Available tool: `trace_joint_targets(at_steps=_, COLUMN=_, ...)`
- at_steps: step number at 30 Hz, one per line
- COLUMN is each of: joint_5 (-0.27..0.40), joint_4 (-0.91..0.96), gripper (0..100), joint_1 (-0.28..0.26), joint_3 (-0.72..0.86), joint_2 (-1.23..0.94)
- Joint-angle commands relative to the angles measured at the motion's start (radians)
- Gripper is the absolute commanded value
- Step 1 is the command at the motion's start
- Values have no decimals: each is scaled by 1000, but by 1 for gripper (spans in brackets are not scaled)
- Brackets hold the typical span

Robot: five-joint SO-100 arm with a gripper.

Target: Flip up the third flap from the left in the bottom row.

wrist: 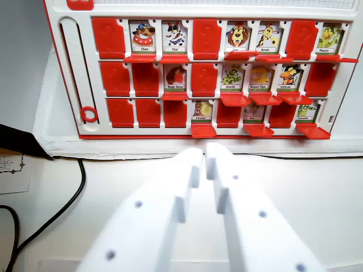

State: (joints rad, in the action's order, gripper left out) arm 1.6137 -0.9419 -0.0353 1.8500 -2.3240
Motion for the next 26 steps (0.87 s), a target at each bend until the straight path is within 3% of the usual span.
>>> trace_joint_targets(at_steps=1, joint_5=-5, joint_4=3, gripper=0, joint_1=-3, joint_3=-109, joint_2=-38)
trace_joint_targets(at_steps=26, joint_5=-17, joint_4=8, gripper=0, joint_1=14, joint_3=-95, joint_2=-25)
